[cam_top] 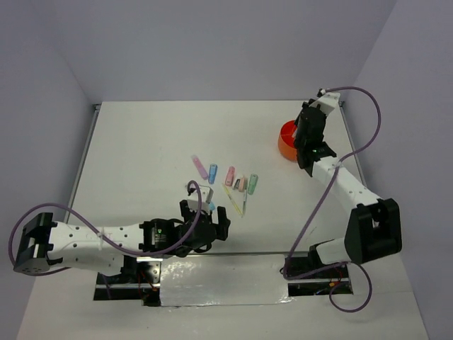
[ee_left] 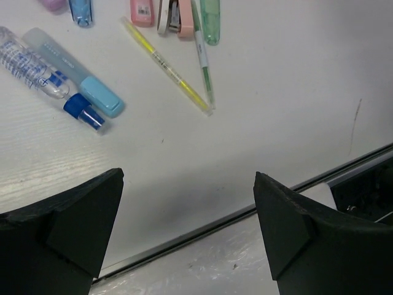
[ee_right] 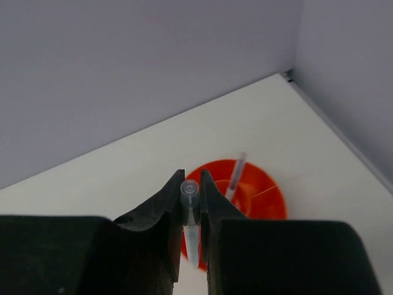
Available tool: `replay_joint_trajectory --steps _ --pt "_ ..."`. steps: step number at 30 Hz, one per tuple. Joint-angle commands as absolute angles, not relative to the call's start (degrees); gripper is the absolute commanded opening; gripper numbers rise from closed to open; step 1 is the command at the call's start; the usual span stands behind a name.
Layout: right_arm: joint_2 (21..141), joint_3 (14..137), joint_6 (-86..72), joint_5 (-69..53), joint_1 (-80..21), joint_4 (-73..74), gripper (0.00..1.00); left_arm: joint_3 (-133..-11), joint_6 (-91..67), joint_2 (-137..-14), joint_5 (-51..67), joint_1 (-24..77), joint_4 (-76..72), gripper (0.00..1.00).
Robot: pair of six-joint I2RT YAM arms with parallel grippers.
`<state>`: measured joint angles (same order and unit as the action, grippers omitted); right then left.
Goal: Sort the stationery into containers
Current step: Place the pen in the storage box.
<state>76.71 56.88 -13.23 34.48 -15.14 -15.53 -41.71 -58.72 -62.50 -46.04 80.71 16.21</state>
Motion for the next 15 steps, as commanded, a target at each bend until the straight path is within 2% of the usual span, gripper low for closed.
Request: replay_joint_trajectory --steps 1,5,15 --pt "80.23 59.68 -7.04 42.81 -12.23 -27.66 0.0 -43.07 -58.01 -62.93 -43.33 80.6 18.28 0.99" --pt "84.72 64.5 -9.66 37.8 -6.78 -24.29 0.0 -43.59 -54.24 -63.98 -40.44 79.19 15.91 0.99" --pt "91.13 66.01 -10.02 32.79 -5.89 -23.99 0.0 -45.35 -51.68 -65.92 -36.31 75.41 13.98 0.99"
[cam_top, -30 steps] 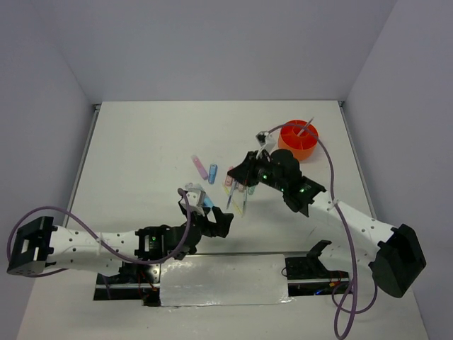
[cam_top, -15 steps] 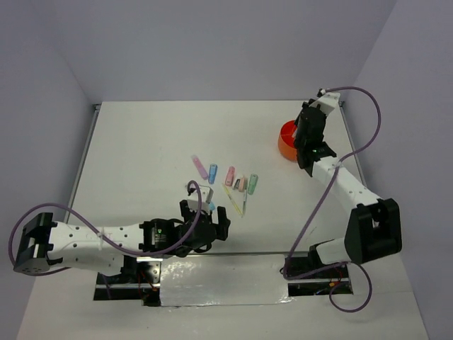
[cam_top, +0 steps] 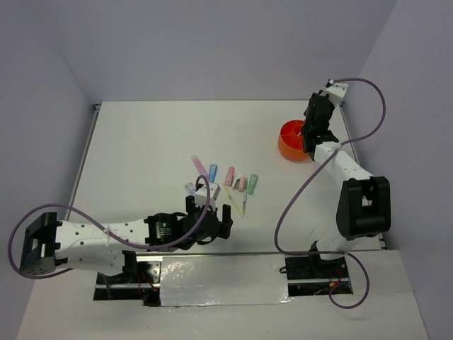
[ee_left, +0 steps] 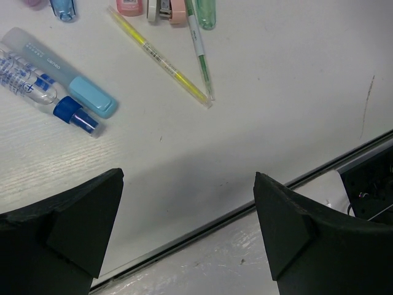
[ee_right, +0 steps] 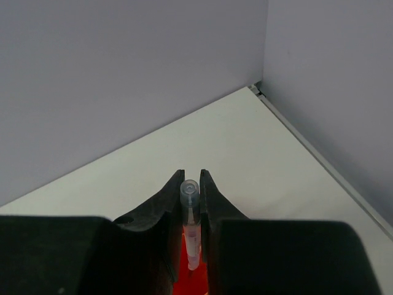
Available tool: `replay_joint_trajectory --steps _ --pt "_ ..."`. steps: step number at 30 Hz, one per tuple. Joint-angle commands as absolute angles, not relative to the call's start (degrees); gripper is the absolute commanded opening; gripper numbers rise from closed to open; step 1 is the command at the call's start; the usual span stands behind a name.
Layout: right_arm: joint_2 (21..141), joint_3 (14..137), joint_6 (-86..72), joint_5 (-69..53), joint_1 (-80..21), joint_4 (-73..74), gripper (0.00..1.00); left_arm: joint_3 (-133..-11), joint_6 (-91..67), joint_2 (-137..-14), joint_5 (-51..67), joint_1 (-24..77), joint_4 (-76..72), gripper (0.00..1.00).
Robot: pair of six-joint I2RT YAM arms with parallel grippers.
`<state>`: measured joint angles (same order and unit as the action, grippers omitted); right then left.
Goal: Sort the stationery into containers
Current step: Place the pen in the storage box, then pick up the pen from the center of the board.
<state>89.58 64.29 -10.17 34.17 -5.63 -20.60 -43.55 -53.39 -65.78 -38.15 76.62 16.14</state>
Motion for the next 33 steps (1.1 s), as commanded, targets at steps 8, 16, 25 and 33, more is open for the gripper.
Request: replay_joint_trajectory --steps 8,16,25,33 --pt "94.48 66.09 -10.54 30.24 -5.98 -23.74 0.26 -45.7 -51.24 -67.06 -33.4 74.62 12.48 0.99" --pt "87.29 64.25 -12.39 29.0 -6.06 -20.4 0.81 -49.74 -55.36 -72.32 -34.54 74.18 15.46 0.99" --pt "69.98 68.03 -22.66 18.58 -6.94 5.52 0.83 -62.92 -71.8 -89.9 -36.83 67.07 29.0 0.93" --pt "54.07 56.44 -26.63 1.86 -9.14 13.72 0.8 -76.19 -81.29 -105.72 -43.15 64.95 41.38 0.86"
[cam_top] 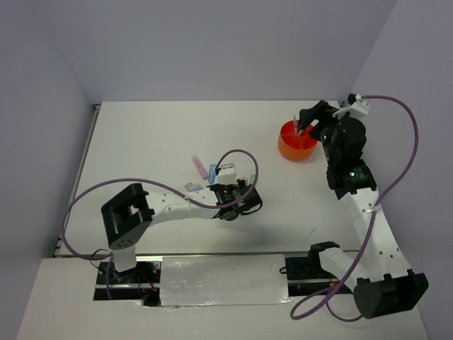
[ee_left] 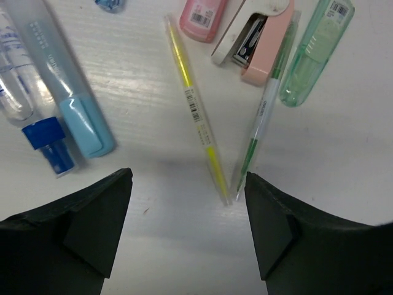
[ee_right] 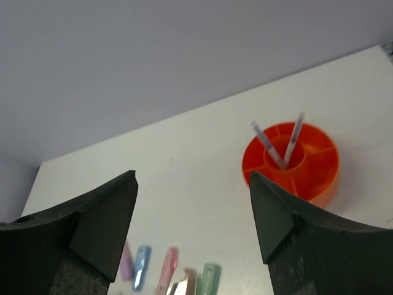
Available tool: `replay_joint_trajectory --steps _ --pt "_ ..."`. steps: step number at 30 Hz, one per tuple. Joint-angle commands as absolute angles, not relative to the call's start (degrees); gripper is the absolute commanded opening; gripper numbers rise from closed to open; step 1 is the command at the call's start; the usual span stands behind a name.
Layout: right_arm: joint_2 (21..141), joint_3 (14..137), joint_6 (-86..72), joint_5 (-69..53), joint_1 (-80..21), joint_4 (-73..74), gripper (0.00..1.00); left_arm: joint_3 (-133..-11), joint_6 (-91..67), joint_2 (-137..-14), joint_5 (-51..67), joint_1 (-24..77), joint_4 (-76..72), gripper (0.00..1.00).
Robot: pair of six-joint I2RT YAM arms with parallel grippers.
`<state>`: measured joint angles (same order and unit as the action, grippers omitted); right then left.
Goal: Sort the stationery into containers
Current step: Pick up the pen from the center of the board.
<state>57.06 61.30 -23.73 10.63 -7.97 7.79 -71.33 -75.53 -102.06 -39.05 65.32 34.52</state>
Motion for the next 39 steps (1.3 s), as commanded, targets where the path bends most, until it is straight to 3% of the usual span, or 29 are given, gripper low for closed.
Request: replay_joint_trajectory --steps 1,10,23,26,32,39 --pt "51.62 53.29 -27.07 1.32 -10.45 13.28 0.8 -78.64 -81.39 -107.12 -43.42 64.78 42.96 0.85" --pt "46.15 49.22 -24.7 0.44 -12.39 17.66 0.79 -81.12 -82.27 -113.64 -43.33 61.44 43.6 0.77" --pt "45.35 48.6 -24.52 -0.97 -12.83 16.61 0.79 -81.03 -80.24 -116.37 -41.04 60.38 40.52 0.74" --pt "45.18 48.16 -24.78 -1.49 -12.83 16.26 0.79 -80.51 -81.12 -116.19 -40.52 60.29 41.22 0.68" --pt "44.39 47.73 -25.49 -4.12 -12.92 15.12 0.79 -74.37 -82.35 -113.29 -37.71 61.0 39.64 0.42" --pt "44.38 45.62 -27.68 -11.24 -12.92 11.61 0.79 -69.79 -81.83 -111.45 -35.16 63.63 37.44 0.29"
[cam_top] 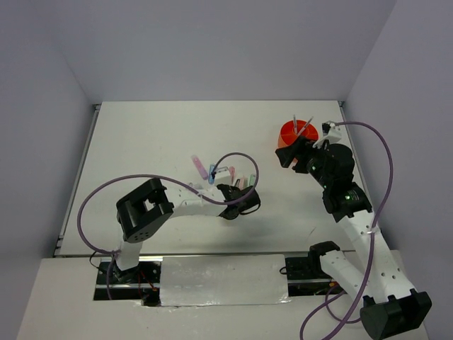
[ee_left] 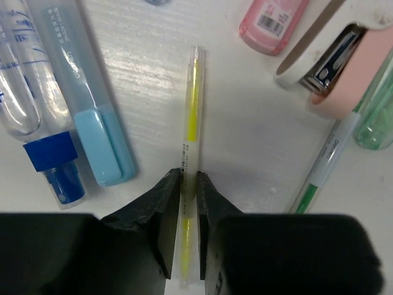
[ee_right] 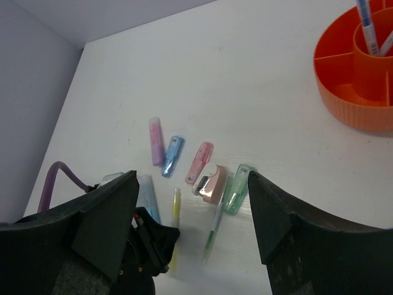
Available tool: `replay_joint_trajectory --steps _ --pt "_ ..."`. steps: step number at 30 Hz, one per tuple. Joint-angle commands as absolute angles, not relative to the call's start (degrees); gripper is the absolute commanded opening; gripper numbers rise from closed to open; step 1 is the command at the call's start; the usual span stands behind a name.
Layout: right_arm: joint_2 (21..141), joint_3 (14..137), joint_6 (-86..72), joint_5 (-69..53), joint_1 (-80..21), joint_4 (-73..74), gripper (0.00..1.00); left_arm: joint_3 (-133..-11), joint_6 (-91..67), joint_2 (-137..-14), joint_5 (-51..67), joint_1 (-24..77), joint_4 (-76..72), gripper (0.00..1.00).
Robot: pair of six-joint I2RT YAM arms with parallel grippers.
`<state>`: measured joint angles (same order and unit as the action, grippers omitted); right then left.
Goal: Sort the stationery into containers
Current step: Pick up the pen from the center of the board.
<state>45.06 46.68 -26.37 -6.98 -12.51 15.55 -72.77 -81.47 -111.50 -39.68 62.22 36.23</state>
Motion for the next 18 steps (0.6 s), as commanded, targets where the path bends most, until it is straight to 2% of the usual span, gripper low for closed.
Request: replay_joint_trajectory --steps 1,4,5,8,14,18 --pt "44.3 45.44 -27.86 -11.77 -12.92 10.99 0.79 -69.35 -81.65 -111.36 -34.46 64.33 36.48 0.28" --pt "44.03 44.83 -28.3 -12.48 -12.92 10.72 0.79 -67.85 -80.87 -110.92 -33.4 65.12 35.6 0.21" --pt "43.95 44.56 -28.56 -12.57 -13.09 10.55 0.79 -66.2 -80.42 -110.74 -32.53 65.21 32.99 0.12" --pt "43.68 43.51 -29.09 -13.88 -13.01 9.41 0.79 -65.3 -78.66 -109.52 -31.9 65.21 31.29 0.01" --pt "45.52 40.35 -30.06 -16.53 -14.85 7.21 0.79 -62.23 -72.43 -101.97 -33.22 65.57 24.97 0.0" --pt "48.6 38.59 -31.72 -12.32 -22.66 4.49 0.79 -57.84 -63.56 -93.18 -32.78 65.57 12.59 0.0"
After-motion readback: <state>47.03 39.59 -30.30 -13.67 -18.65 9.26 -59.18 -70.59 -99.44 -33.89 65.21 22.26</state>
